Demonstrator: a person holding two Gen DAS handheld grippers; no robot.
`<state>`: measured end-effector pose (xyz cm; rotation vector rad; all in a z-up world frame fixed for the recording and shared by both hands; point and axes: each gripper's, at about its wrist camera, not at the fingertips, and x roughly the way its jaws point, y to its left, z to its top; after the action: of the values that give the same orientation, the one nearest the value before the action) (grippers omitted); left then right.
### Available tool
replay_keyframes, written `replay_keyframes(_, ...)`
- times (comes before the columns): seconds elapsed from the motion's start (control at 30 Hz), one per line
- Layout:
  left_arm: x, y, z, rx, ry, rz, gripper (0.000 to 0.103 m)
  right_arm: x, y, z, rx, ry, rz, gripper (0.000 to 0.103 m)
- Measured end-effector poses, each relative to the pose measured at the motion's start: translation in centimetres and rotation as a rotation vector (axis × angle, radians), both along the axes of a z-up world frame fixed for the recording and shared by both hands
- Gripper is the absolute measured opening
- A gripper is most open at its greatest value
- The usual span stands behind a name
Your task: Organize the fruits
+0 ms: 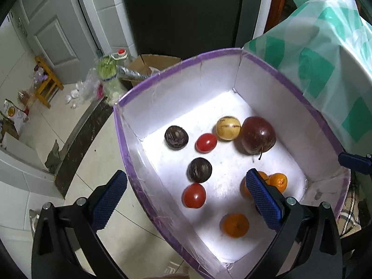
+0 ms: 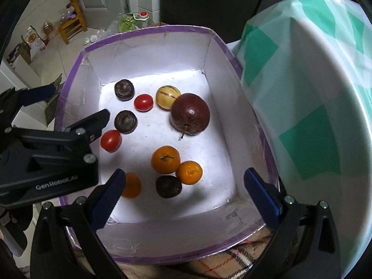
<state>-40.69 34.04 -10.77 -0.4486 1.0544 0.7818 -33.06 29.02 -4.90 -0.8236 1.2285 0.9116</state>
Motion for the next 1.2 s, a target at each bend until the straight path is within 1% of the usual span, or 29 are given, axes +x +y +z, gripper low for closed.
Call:
replay_keyframes(0.17,0.1,-0.1,-0.4,-0.008,0.011,-0.004,0.099,0.1,-0.1,-0.6,-0.010,0.012,-0.005,0.102)
replay_keyframes(0.33,0.3,0.0,-0.5,-0.040,0.005,-0.003,0.099,0.1,0.1,-0.9,-0.013,0.020,-0.007,0.102)
replay_keyframes(0.7,0.7,-0.3,-1.0,-0.069,0.000,-0.011,0.099,0.4,0.2,-1.2,-0.019,0.036,-0.020,0.102)
replay_keyframes(1.2,1.0,-0.3,-1.6,-0.091,0.005,-0.017,0.099,0.6,0.1,-1.5,-0.022,0.048,-0.031,0.102)
